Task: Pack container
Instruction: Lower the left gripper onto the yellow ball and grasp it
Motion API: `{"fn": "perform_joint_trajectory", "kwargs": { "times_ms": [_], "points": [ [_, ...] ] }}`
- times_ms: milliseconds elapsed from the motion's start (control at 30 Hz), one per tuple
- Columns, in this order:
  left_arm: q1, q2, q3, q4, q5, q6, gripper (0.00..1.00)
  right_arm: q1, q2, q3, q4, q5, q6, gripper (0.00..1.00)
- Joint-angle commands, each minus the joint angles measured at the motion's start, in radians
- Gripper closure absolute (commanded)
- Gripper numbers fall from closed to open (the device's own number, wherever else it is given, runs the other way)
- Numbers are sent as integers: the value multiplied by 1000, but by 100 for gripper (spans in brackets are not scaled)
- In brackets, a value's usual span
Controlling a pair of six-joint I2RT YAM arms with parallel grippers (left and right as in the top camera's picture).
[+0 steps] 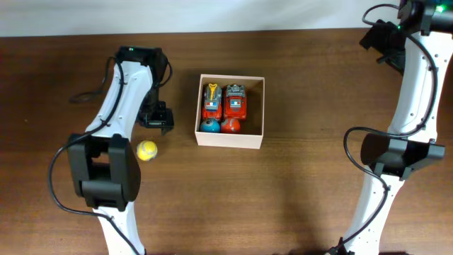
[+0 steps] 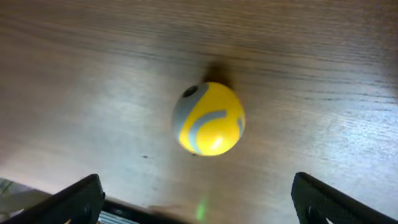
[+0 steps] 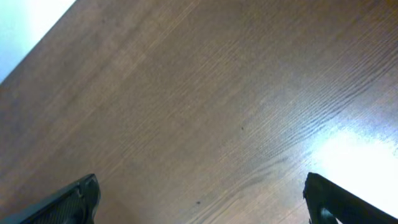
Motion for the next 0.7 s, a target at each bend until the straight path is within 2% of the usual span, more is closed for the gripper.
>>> {"fn": "perform_joint_trajectory", "kwargs": {
  "times_ms": [0, 267, 400, 667],
  "points": [
    [4, -15, -42, 26, 43, 12, 1, 0, -25, 15, -6, 2, 12, 1],
    [4, -15, -132, 71, 63, 13, 0, 0, -25, 15, -6, 2, 12, 1],
    [5, -15, -216, 138, 110, 70, 0, 0, -25, 15, -6, 2, 12, 1],
    [4, -15, -278, 214, 86, 111, 0, -1, -25, 15, -6, 2, 12, 1]
  ]
}}
